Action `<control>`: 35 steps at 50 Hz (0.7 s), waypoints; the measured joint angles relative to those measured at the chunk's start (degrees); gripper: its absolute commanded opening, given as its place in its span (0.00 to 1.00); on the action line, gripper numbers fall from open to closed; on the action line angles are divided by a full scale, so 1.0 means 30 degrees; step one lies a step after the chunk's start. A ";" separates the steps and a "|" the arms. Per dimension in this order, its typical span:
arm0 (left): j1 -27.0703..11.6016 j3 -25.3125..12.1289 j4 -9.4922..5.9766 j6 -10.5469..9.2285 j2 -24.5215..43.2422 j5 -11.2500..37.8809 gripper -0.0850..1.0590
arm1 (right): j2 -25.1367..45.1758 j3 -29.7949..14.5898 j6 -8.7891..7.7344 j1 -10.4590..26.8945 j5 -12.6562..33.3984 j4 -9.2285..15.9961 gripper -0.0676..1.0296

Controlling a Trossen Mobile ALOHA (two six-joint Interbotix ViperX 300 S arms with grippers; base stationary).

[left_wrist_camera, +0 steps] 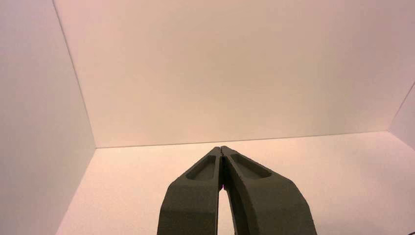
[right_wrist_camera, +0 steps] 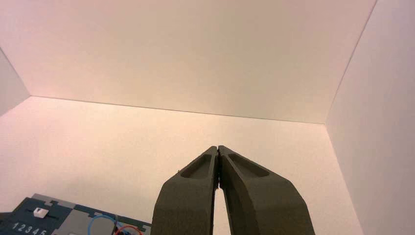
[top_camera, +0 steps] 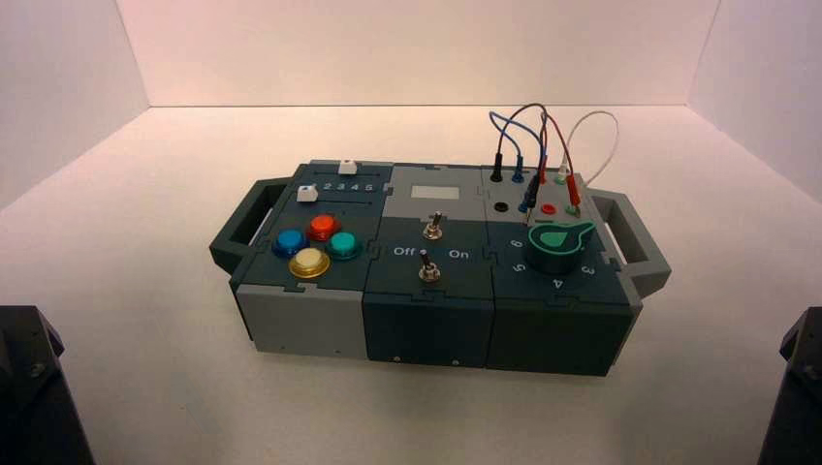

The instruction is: Push the green button with the left gripper.

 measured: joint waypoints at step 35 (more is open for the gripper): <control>-0.1025 -0.1084 0.0000 0.0000 0.1553 0.3486 0.05 | 0.1084 -0.0146 0.0000 0.0059 0.0850 0.0088 0.04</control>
